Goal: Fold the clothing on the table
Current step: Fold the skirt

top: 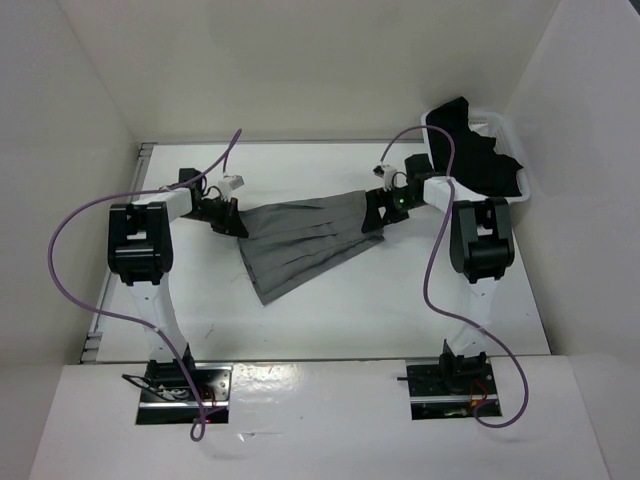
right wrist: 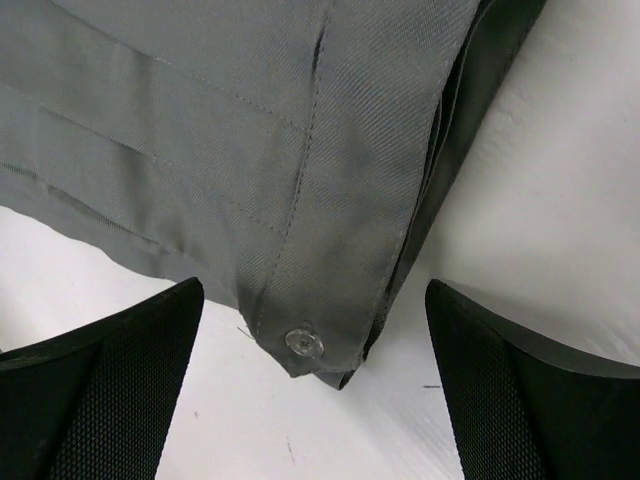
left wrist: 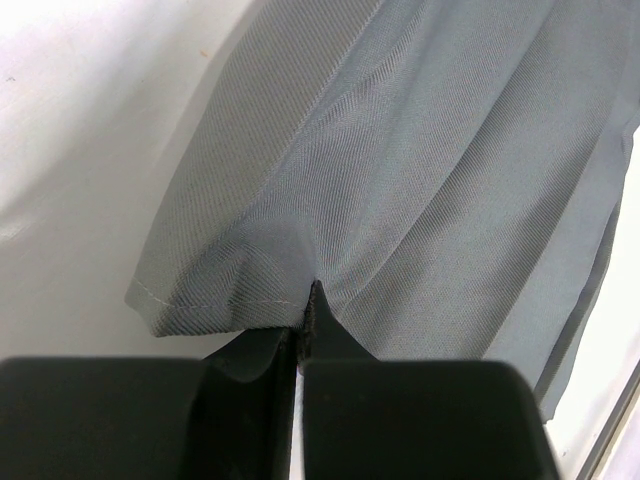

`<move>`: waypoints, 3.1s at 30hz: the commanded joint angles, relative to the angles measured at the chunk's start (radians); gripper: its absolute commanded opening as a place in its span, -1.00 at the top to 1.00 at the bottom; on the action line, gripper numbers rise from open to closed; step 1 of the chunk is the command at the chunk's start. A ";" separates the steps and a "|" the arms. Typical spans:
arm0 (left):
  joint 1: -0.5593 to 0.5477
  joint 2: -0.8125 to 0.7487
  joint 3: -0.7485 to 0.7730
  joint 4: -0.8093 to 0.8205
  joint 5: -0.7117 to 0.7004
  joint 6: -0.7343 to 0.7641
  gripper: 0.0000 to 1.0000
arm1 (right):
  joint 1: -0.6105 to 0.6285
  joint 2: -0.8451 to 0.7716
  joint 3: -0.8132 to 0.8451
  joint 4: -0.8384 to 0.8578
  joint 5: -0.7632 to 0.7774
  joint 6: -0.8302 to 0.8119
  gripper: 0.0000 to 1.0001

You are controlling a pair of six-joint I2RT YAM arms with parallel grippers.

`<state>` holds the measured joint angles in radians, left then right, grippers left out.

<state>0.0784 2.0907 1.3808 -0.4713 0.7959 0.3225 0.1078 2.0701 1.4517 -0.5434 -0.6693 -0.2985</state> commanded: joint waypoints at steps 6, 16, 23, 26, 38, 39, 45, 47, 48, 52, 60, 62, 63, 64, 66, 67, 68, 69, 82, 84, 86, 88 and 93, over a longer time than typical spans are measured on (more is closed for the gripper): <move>0.006 -0.029 -0.019 -0.043 -0.006 0.056 1.00 | 0.024 0.085 0.027 0.013 -0.004 0.024 -0.80; 0.006 -0.029 -0.019 -0.043 0.003 0.056 1.00 | 0.063 0.125 0.047 0.003 -0.013 0.015 -0.31; 0.006 -0.029 -0.019 -0.043 0.012 0.056 1.00 | 0.072 0.134 0.047 -0.016 0.010 -0.005 0.23; 0.006 -0.029 -0.019 -0.052 0.012 0.066 1.00 | 0.072 0.121 0.047 -0.016 0.030 -0.005 0.49; 0.006 -0.029 -0.028 -0.052 0.022 0.066 1.00 | 0.214 -0.099 0.125 -0.046 0.342 0.048 1.00; 0.006 -0.029 -0.028 -0.052 0.022 0.066 1.00 | 0.231 -0.110 0.137 -0.056 0.367 0.058 1.00; 0.006 -0.029 -0.028 -0.052 0.022 0.066 1.00 | 0.374 -0.163 0.193 -0.078 0.566 0.076 1.00; 0.006 -0.029 -0.028 -0.052 0.022 0.066 1.00 | 0.426 -0.172 0.207 -0.087 0.643 0.076 1.00; 0.006 -0.038 -0.028 -0.052 0.022 0.066 1.00 | 0.443 -0.173 0.216 -0.087 0.664 0.076 1.00; 0.006 -0.038 -0.028 -0.052 0.022 0.066 1.00 | 0.530 -0.173 0.254 -0.110 0.725 0.076 1.00; 0.006 -0.038 -0.028 -0.061 0.031 0.066 1.00 | 0.621 -0.131 0.371 -0.150 0.835 0.076 1.00; 0.006 -0.038 -0.028 -0.061 0.031 0.066 1.00 | 0.657 -0.131 0.409 -0.171 0.864 0.076 1.00; 0.006 -0.038 -0.028 -0.061 0.031 0.066 1.00 | 0.670 -0.120 0.421 -0.171 0.876 0.076 1.00; 0.006 -0.038 -0.028 -0.061 0.031 0.066 1.00 | 0.682 -0.120 0.430 -0.181 0.885 0.076 1.00; 0.006 -0.038 -0.028 -0.061 0.031 0.066 1.00 | 0.720 -0.098 0.449 -0.191 0.895 0.067 1.00; 0.006 -0.038 -0.028 -0.061 0.031 0.066 1.00 | 0.734 -0.097 0.463 -0.191 0.904 0.067 1.00; 0.006 -0.038 -0.028 -0.061 0.031 0.066 1.00 | 0.748 -0.084 0.472 -0.191 0.904 0.067 1.00; 0.006 -0.038 -0.028 -0.061 0.031 0.066 1.00 | 0.772 -0.084 0.472 -0.191 0.904 0.067 1.00; 0.006 -0.047 -0.028 -0.070 0.049 0.066 1.00 | 0.928 0.085 0.544 -0.182 0.985 0.067 1.00; 0.006 -0.047 -0.028 -0.070 0.049 0.066 1.00 | 0.937 0.096 0.568 -0.182 0.975 0.067 1.00; 0.006 -0.047 -0.028 -0.070 0.049 0.066 1.00 | 0.946 0.116 0.582 -0.182 0.975 0.076 0.99; 0.006 -0.057 -0.028 -0.070 0.049 0.066 1.00 | 0.955 0.126 0.593 -0.191 0.975 0.076 0.99; 0.006 -0.057 -0.028 -0.070 0.049 0.066 1.00 | 0.987 0.136 0.593 -0.191 0.942 0.076 0.92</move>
<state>0.0837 2.0777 1.3678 -0.5255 0.8116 0.3454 1.0607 2.1887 1.9976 -0.7429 0.2920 -0.2287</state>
